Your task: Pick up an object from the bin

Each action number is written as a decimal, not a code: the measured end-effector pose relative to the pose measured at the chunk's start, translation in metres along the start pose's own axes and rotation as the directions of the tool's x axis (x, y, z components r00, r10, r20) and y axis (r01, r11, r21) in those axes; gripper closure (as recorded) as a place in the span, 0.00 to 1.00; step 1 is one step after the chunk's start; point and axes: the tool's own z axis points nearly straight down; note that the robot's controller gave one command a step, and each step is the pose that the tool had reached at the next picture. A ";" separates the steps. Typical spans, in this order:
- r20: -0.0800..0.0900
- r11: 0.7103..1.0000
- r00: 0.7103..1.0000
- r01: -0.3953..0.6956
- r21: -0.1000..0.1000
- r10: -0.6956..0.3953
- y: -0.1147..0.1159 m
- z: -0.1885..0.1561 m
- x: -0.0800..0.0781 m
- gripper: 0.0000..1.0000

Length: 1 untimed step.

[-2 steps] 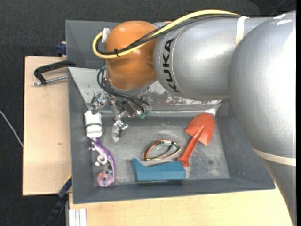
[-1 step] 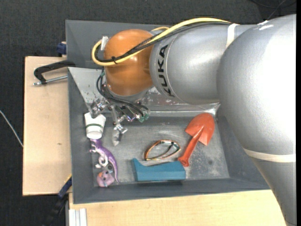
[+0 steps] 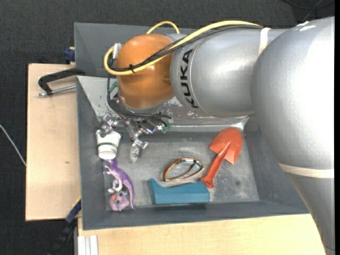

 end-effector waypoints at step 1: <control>-0.004 0.994 0.994 0.113 -0.005 -0.113 -0.002 0.010 -0.001 0.00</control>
Offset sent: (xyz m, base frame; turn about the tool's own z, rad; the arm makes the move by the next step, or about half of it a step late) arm 0.0013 -0.0033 -0.0298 -0.4030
